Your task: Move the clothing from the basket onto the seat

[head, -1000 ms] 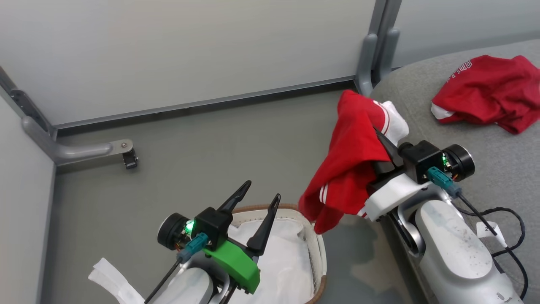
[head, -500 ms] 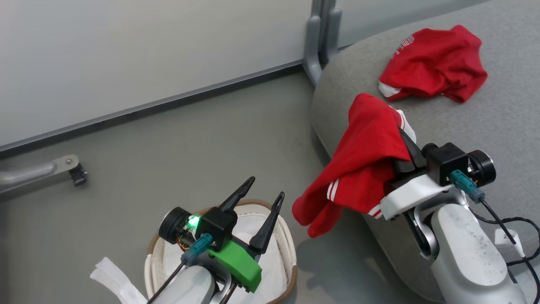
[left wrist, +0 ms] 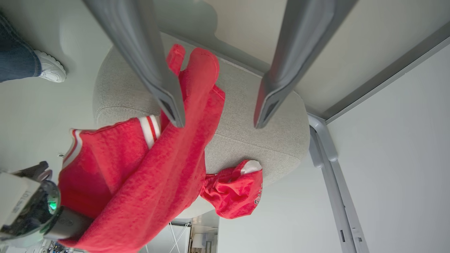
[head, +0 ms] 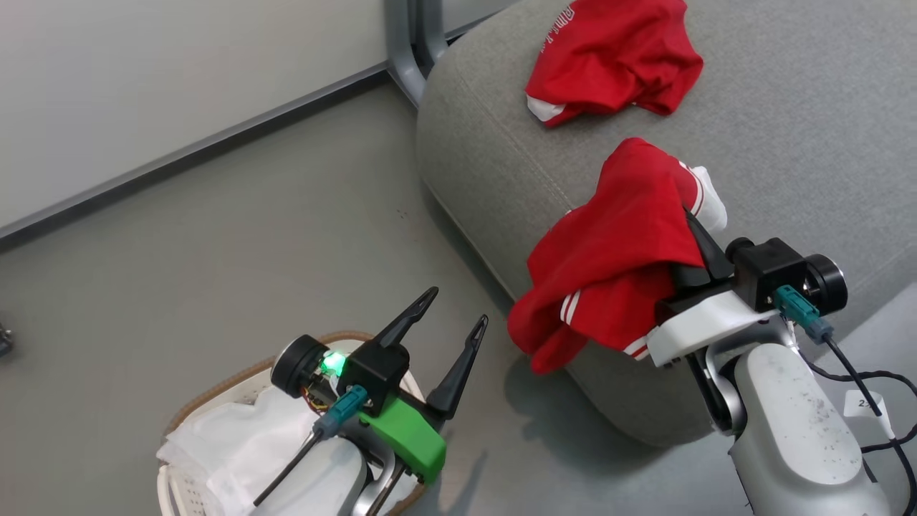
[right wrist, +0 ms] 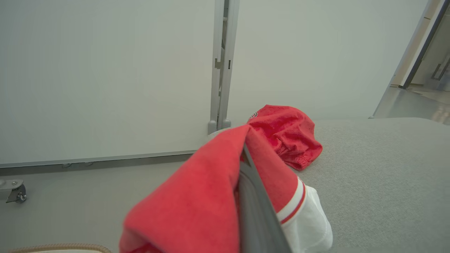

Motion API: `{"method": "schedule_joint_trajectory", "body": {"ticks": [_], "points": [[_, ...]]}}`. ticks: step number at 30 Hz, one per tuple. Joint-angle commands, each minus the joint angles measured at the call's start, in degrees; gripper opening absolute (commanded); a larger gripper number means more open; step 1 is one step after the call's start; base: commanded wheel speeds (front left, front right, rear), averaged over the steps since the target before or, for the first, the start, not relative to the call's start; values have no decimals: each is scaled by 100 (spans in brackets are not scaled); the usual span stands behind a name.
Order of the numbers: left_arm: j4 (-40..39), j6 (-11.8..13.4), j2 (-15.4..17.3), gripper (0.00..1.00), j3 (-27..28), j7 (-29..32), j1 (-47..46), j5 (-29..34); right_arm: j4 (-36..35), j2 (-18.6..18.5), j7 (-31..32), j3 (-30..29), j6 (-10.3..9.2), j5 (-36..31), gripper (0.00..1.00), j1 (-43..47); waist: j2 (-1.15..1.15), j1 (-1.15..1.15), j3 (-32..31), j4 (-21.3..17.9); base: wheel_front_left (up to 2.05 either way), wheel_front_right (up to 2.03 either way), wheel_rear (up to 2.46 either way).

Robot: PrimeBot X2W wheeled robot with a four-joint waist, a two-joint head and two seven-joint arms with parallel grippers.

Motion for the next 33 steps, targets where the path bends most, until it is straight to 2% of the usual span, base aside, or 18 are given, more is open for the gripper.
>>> {"method": "schedule_joint_trajectory", "body": {"ticks": [1,10,18,25,33], "points": [[28,-23,23,100,34,-4,-101,53,-28,33,-13,-18,-8,13,0,41,-1,0,236,-218,0,0,0],[-19,-38,-6,100,26,-4,-227,129,354,-20,-14,-177,-8,82,0,-282,-1,0,489,55,0,0,0],[-132,-24,70,100,30,-4,-326,270,594,-419,-14,-355,-8,144,0,-1175,-1,0,840,488,0,0,0],[-262,9,167,100,7,-2,-409,360,1048,-1236,26,-493,-8,175,0,-2707,-1,0,1234,845,0,0,0],[-436,33,167,100,-97,36,-613,427,1768,-2378,743,-723,-8,312,0,-4260,-1,0,1788,1378,0,0,0]]}}
